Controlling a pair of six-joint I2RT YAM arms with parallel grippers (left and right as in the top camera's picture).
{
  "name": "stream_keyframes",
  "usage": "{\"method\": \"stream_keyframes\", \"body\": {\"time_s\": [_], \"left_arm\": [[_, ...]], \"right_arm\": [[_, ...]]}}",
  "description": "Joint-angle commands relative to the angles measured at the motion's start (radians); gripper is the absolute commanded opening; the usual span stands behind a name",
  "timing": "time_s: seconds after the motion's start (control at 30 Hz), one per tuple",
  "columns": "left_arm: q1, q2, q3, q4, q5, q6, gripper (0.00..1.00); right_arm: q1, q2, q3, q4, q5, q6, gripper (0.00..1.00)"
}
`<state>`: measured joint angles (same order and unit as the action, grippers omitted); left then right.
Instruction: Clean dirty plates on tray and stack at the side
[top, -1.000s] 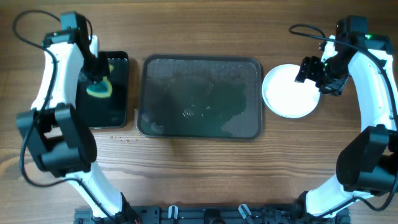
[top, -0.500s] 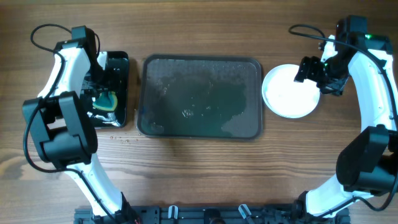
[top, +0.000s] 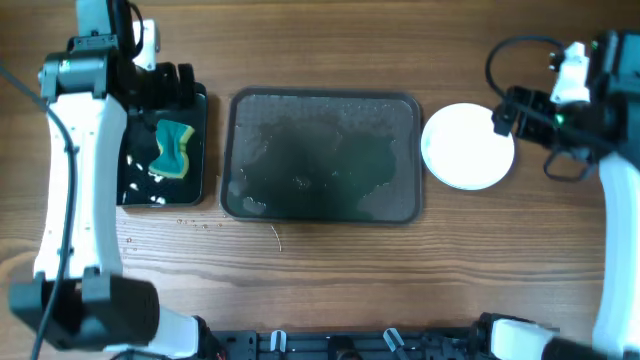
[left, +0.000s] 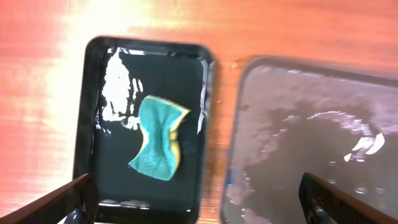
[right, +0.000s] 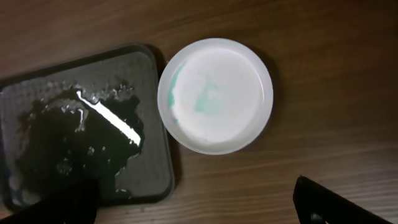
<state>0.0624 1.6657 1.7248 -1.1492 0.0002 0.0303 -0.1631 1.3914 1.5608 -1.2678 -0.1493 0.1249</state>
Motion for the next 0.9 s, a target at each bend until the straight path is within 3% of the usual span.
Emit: {"method": "stream_keyframes", "body": {"time_s": [0.0,0.4,0.87], "left_arm": [[-0.013,0.016,-0.002,-0.004,0.026,-0.024,1.0],[-0.013,0.016,-0.002,-0.004,0.026,-0.024,1.0],[-0.013,0.016,-0.002,-0.004,0.026,-0.024,1.0]], "right_arm": [[0.003,-0.085,0.013,-0.048,0.004,-0.021,1.0],[0.003,-0.306,0.013,-0.158,0.0,-0.018,1.0],[0.003,-0.249,0.013,-0.157,-0.008,-0.017,1.0]]}}
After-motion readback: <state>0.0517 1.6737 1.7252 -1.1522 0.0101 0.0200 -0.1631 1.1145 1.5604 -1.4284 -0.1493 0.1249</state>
